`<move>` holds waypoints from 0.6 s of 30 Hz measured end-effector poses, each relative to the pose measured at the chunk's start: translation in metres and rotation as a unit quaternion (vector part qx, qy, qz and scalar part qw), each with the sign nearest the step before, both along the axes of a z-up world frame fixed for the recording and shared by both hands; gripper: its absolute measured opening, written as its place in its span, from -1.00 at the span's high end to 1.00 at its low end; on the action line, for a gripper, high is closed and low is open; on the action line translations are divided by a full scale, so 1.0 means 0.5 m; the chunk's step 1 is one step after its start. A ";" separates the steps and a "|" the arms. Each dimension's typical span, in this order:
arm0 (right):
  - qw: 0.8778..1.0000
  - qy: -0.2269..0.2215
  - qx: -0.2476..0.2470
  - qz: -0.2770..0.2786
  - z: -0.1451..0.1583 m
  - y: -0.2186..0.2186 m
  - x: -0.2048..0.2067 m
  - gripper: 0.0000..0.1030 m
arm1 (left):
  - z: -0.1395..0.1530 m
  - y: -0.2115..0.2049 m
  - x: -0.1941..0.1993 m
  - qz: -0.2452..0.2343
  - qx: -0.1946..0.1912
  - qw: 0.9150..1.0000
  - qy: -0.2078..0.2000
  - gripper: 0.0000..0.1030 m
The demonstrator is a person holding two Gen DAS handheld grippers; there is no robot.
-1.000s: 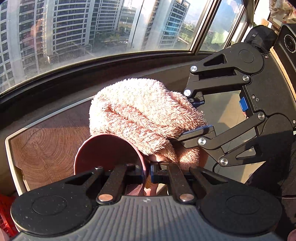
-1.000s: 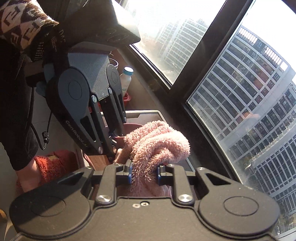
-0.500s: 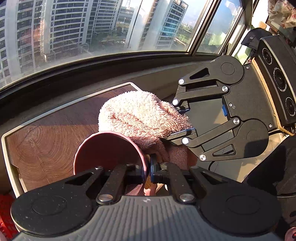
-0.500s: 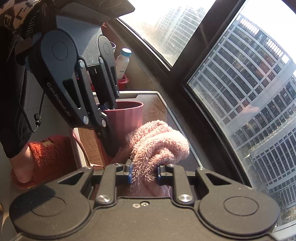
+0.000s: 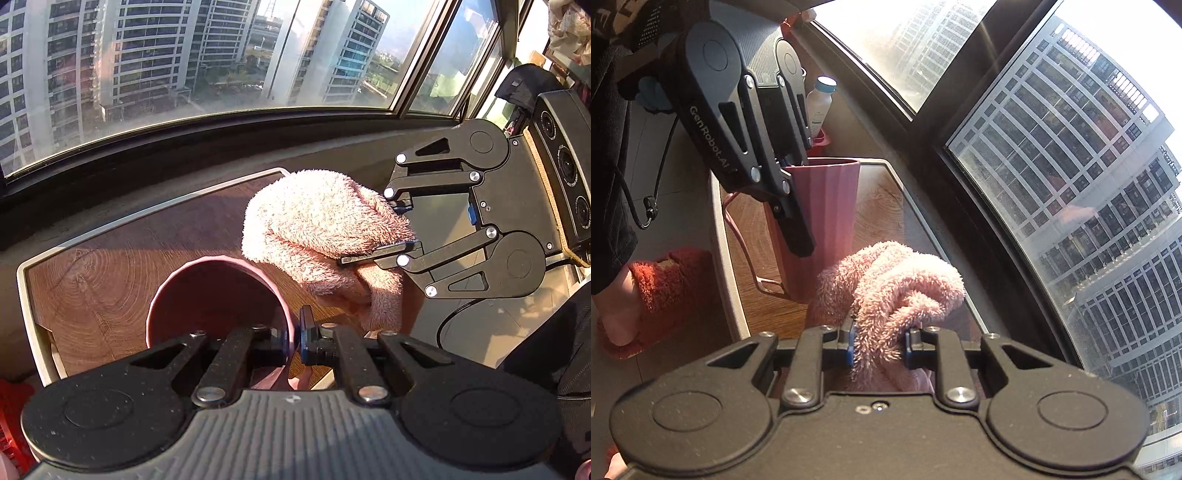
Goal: Clean container
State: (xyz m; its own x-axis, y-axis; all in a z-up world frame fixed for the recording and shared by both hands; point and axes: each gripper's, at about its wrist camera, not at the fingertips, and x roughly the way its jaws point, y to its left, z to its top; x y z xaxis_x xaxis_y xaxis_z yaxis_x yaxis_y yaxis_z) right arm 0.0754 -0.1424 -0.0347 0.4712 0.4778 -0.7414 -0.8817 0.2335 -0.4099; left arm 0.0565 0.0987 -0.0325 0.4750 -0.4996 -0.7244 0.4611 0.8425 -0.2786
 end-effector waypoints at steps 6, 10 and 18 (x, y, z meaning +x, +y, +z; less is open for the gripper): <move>0.998 0.007 0.057 -0.004 0.051 -0.009 0.003 0.59 | -0.002 -0.006 0.000 0.000 0.009 1.000 0.000 0.89; 0.996 0.025 0.085 0.009 0.068 -0.005 -0.004 0.59 | 0.001 -0.009 -0.001 0.000 0.006 1.000 0.001 0.89; 0.997 0.036 0.067 0.030 0.041 0.028 -0.018 0.59 | 0.008 -0.024 -0.012 -0.018 -0.002 1.000 -0.004 0.89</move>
State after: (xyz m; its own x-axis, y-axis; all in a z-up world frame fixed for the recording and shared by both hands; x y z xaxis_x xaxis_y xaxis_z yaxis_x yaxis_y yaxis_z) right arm 0.0663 -0.1283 -0.0141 0.3865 0.6005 -0.7000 -0.9218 0.2269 -0.3143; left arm 0.0504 0.0868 -0.0287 0.4622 -0.5188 -0.7192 0.4930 0.8245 -0.2779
